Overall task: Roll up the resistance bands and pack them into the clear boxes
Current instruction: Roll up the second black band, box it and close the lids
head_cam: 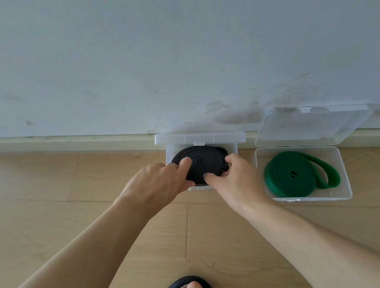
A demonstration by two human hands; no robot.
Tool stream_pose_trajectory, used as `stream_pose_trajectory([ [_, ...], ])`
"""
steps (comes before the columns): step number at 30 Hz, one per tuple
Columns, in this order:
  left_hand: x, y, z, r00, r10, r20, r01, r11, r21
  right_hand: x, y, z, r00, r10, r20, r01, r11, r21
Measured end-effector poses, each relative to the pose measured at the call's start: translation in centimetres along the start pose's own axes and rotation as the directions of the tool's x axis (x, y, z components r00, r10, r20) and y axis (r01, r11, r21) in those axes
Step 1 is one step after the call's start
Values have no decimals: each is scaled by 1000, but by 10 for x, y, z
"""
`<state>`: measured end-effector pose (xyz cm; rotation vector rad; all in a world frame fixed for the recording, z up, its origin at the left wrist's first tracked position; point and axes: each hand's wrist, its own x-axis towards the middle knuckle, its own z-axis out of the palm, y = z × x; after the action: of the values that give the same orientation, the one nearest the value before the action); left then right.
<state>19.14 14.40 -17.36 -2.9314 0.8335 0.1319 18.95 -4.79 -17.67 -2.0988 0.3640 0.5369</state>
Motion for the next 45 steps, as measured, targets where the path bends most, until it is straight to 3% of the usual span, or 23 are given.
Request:
stream_pose_trajectory([
  [6,3,-2,-1,998,9,65,-10,1000,7,0,4,-6,996,-30,84,27,999,41],
  [11,5,-5,6,995,-12,98,5,997,76,2,9,0,998,-45,32,43,998,54],
  [14,6,1,11,991,40,126,-64,978,198,2,11,2,997,-71,5,70,997,32],
  [22,4,0,2,990,16,139,-27,997,77,2,13,5,995,-96,-15,96,995,14],
  [26,6,1,3,989,0,145,-25,984,174,1,12,7,994,-108,-13,107,994,-24],
  [29,9,6,5,982,65,178,-115,951,286,0,12,9,993,-115,-20,113,991,-74],
  [32,14,9,0,969,31,245,-94,965,247,2,10,9,997,-83,-6,82,993,-89],
  [36,23,6,-12,940,-67,333,4,983,185,7,2,6,999,-22,33,26,993,-113],
  [38,27,-1,-14,900,-160,405,166,986,19,8,-2,2,998,-3,68,12,990,-141],
  [41,26,-8,-12,849,-263,459,416,868,-270,10,-7,-4,994,3,109,20,977,-210],
  [45,24,-5,-9,812,-375,447,549,748,-372,13,-12,-7,991,9,133,33,949,-314],
])
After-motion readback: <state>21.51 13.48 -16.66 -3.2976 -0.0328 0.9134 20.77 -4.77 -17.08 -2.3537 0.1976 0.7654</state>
